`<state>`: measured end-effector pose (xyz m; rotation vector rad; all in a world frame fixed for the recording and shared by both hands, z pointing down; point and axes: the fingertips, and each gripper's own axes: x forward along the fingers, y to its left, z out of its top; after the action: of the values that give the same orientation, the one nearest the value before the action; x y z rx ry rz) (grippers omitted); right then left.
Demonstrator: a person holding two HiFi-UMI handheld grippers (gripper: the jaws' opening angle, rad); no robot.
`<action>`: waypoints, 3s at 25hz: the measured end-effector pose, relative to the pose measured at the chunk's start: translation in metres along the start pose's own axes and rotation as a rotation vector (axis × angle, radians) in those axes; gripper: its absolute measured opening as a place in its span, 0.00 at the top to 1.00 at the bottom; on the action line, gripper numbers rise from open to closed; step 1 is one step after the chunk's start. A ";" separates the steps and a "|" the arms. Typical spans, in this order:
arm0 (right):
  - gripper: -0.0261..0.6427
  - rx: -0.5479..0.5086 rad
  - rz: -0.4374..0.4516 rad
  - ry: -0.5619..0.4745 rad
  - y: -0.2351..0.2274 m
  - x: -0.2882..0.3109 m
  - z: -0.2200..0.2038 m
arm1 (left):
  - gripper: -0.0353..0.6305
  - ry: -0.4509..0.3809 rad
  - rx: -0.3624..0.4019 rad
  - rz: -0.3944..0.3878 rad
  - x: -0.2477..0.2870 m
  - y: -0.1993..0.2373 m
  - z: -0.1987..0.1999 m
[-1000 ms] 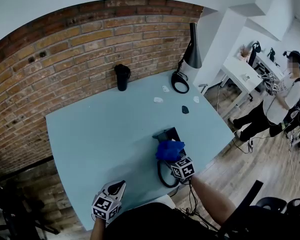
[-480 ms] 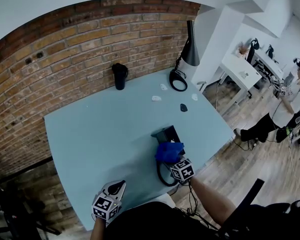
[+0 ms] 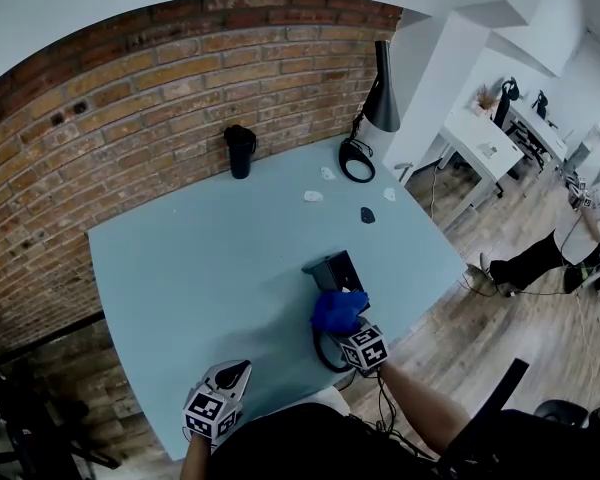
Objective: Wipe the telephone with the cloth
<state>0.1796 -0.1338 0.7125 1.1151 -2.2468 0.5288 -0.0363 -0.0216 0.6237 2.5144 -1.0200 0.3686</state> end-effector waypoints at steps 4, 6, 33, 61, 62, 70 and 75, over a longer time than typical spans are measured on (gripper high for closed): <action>0.70 -0.016 0.007 0.018 0.002 -0.002 -0.006 | 0.95 -0.012 0.001 0.004 0.000 0.001 0.001; 0.70 -0.042 0.004 0.031 0.003 -0.004 -0.009 | 0.95 -0.030 0.004 0.009 0.001 0.002 0.002; 0.70 -0.038 0.016 -0.069 -0.058 0.049 0.140 | 0.95 -0.033 -0.041 0.070 -0.008 0.018 0.000; 0.70 0.019 0.012 -0.079 -0.056 0.038 0.111 | 0.95 -0.026 -0.031 0.041 0.002 0.011 -0.002; 0.70 0.022 0.009 -0.078 -0.056 0.038 0.110 | 0.95 -0.025 -0.032 0.040 0.002 0.011 -0.003; 0.70 0.045 -0.009 -0.070 -0.056 0.034 0.100 | 0.95 -0.028 -0.030 0.037 0.002 0.013 -0.001; 0.70 0.060 -0.019 -0.072 -0.055 0.032 0.095 | 0.95 -0.024 -0.033 0.032 0.002 0.014 -0.002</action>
<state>0.1785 -0.2382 0.6665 1.2027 -2.2924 0.5603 -0.0449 -0.0311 0.6296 2.4814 -1.0681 0.3283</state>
